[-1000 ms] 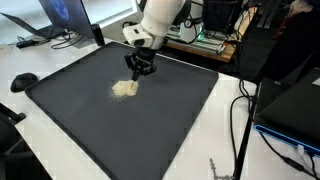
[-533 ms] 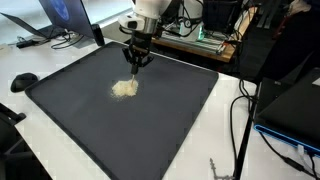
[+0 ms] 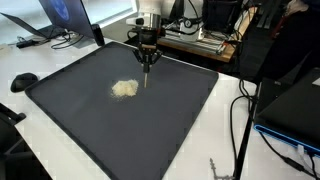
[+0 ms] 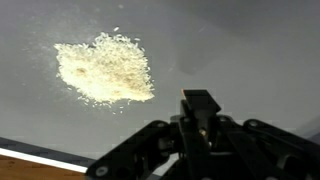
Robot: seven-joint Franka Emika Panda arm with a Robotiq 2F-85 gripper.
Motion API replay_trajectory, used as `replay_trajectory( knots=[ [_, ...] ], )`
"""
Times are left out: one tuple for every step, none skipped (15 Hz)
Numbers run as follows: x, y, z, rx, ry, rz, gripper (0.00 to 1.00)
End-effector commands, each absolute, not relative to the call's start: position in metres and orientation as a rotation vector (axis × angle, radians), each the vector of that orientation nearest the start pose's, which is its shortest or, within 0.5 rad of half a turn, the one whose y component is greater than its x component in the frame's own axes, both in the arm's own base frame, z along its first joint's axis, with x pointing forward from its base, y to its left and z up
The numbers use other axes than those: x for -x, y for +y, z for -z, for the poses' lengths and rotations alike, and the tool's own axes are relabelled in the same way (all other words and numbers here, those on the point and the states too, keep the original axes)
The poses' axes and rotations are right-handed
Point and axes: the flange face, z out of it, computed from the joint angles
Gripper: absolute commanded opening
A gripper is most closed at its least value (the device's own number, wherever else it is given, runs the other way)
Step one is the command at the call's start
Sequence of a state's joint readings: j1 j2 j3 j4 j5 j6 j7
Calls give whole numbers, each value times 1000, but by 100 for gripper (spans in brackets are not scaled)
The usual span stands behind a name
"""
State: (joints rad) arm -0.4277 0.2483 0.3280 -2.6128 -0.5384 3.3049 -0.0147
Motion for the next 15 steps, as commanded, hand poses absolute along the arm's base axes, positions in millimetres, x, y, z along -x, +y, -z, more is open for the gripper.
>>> replay_trajectory(
  knots=[
    [-452, 12, -211, 2836, -644, 788, 3],
    [-452, 9, -213, 2809, -644, 804, 3],
    [-451, 4, -216, 2790, -639, 815, 3],
    [-451, -3, -219, 2783, -619, 822, 3],
    [-453, -13, -224, 2793, -573, 823, 3],
    [-455, -22, -230, 2798, -530, 830, 3],
    [-459, -30, -236, 2801, -487, 835, 3],
    [-463, -38, -243, 2805, -442, 842, 3],
    [-467, -46, -251, 2809, -396, 844, 3],
    [-473, -52, -258, 2820, -363, 831, 3],
    [-479, -57, -266, 2836, -336, 803, 3],
    [-484, -63, -273, 2853, -317, 774, 3],
    [-490, -69, -282, 2872, -298, 739, 3],
    [-495, -74, -292, 2892, -273, 705, 3],
    [-500, -79, -302, 2907, -251, 660, 3]
  ],
)
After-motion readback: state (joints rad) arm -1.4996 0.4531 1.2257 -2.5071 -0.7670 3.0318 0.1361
